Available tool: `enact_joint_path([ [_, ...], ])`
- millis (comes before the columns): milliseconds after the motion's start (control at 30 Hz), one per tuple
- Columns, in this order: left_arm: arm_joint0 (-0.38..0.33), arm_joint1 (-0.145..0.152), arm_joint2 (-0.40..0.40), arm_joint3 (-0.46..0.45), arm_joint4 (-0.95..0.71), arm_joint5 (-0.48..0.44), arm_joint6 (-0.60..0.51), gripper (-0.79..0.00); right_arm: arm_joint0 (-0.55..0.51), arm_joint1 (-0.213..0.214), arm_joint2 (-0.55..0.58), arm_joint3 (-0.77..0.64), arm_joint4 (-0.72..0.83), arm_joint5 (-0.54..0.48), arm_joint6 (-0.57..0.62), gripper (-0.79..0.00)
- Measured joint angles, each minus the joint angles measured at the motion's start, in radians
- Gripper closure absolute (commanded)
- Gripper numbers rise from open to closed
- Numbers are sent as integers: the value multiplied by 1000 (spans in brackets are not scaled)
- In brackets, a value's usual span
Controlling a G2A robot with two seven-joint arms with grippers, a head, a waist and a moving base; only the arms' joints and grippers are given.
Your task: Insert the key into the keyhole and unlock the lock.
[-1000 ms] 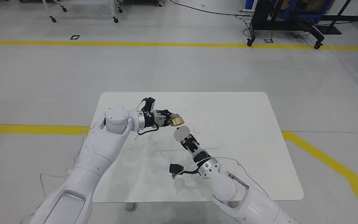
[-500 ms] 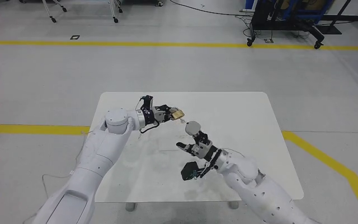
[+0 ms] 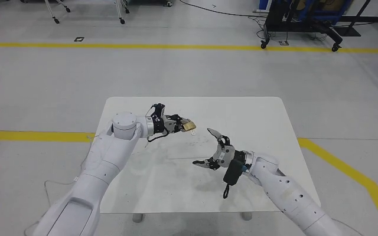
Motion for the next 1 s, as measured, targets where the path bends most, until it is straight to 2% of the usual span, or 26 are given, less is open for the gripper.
enact_joint_path([
  [33,2,0,-1,-1,-2,0,2,0,-2,-1,-3,-2,4,-4,-3,-785],
  [67,8,0,-5,-5,-11,1,7,0,-4,-2,-10,-2,18,-18,-16,-332],
  [100,16,1,-14,-9,-28,7,11,0,3,-3,-18,8,58,-64,-43,0],
  [167,24,4,-28,-15,-49,16,9,0,27,-2,-25,49,124,-192,-63,0],
  [233,30,7,-39,-24,-56,4,9,0,59,-1,-35,99,168,-364,-59,0],
  [333,46,12,-48,-53,-40,-41,23,0,89,-3,-47,150,159,-481,65,0],
  [433,66,17,-53,-90,-14,-90,35,0,99,-7,-49,150,182,-495,249,0],
  [533,83,22,-51,-127,28,-123,42,0,96,-9,-44,126,221,-495,333,0],
  [800,113,32,-55,-182,82,-129,65,0,94,-4,-26,102,246,-508,315,0],
  [1000,118,38,-55,-201,112,-138,40,0,107,-6,-13,117,281,-494,321,0],
])
